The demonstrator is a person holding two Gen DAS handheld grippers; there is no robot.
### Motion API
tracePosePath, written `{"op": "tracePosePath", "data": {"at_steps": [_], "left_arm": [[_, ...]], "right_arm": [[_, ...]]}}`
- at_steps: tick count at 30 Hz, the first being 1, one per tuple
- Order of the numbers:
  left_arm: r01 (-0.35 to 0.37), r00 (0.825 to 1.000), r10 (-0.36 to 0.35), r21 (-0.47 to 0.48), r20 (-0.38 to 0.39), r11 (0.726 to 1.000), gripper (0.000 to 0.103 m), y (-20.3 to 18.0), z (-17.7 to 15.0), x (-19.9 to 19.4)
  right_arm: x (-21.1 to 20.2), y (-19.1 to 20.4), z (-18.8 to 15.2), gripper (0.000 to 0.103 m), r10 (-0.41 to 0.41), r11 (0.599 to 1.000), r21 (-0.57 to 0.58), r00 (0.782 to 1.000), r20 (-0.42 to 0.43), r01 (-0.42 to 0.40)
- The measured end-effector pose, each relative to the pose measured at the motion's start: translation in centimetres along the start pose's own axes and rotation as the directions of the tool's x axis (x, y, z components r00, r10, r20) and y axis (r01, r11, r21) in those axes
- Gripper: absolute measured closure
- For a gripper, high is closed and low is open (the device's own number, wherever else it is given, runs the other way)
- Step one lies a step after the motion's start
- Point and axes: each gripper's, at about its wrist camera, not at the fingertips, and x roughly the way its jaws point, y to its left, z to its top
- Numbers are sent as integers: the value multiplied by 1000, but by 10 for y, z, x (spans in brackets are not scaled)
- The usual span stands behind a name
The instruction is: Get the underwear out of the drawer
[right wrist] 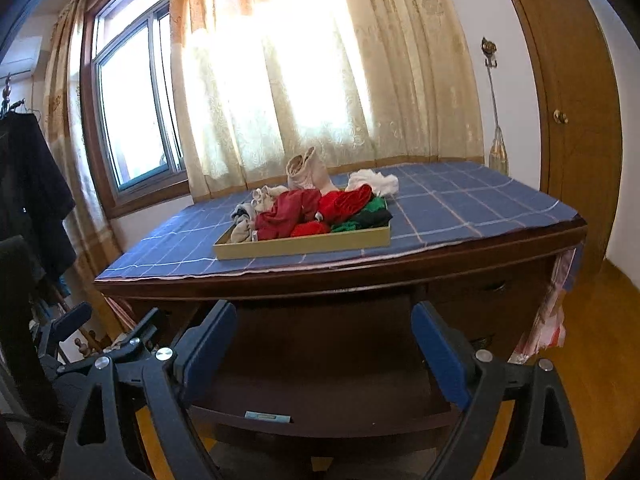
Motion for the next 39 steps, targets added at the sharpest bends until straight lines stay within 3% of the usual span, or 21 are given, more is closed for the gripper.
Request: {"op": "tracePosePath", "data": {"at_steps": [13,39], "left_arm": [[-5,1000,5,11,22,1000,0,-4,0,-9],[-29,999,29,16,23,999,0,-5,-2,-9]], "right_arm": [[-10,5,0,12,-38,999,-33,997,69,40],[-5,3,-2,12,-29,999,-21,999,43,30]]}}
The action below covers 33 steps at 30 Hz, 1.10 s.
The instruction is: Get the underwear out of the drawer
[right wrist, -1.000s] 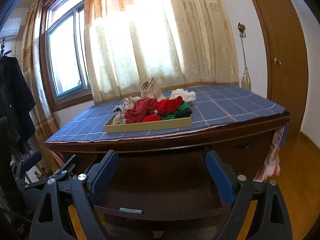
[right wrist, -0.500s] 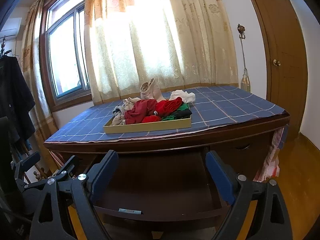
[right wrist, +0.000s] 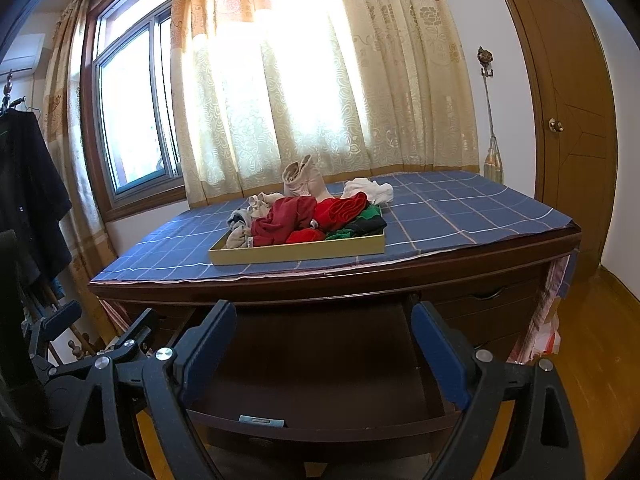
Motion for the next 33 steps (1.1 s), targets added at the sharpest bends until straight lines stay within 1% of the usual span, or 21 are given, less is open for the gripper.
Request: {"op": "tracePosePath", "data": {"at_steps": [33], "left_arm": [[3,1000,-3,0,6,1000,0,0,2,0]], "right_arm": [[1,2,-2,12,1,1000,-3,1000,-5,-1]]}}
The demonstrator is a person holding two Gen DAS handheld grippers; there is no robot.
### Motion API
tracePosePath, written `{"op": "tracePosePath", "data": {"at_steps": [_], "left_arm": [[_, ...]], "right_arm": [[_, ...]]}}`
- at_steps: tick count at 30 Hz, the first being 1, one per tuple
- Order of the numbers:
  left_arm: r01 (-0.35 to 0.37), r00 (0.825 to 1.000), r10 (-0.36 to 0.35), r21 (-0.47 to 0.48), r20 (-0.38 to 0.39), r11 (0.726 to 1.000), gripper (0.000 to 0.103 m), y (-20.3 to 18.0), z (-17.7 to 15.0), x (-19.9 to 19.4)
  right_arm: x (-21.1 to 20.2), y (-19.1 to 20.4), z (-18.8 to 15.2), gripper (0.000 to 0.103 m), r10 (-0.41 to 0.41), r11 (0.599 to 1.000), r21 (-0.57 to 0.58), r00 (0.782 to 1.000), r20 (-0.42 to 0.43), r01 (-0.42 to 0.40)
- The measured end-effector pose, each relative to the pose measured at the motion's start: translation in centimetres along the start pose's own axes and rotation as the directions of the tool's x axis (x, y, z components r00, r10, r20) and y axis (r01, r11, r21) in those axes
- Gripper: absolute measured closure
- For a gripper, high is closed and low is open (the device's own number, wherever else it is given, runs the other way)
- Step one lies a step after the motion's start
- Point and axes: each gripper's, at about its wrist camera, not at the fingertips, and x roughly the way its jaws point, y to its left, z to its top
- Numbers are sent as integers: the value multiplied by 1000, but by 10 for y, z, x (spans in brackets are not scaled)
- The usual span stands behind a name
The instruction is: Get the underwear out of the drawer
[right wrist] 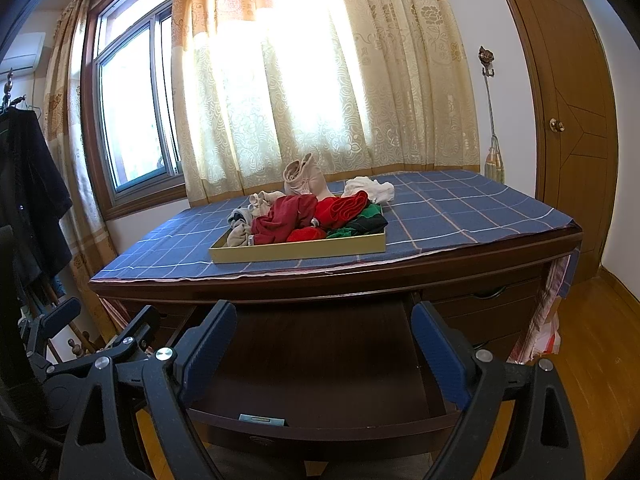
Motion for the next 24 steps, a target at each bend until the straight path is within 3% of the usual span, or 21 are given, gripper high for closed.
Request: {"op": "tracePosePath", "data": {"at_steps": [24], "left_arm": [[-7,998,7,-1,56,1000,1,0,2,-9]], "right_arm": [[2,0,-1,12,1,1000,-1,1000,-8,-1]]}}
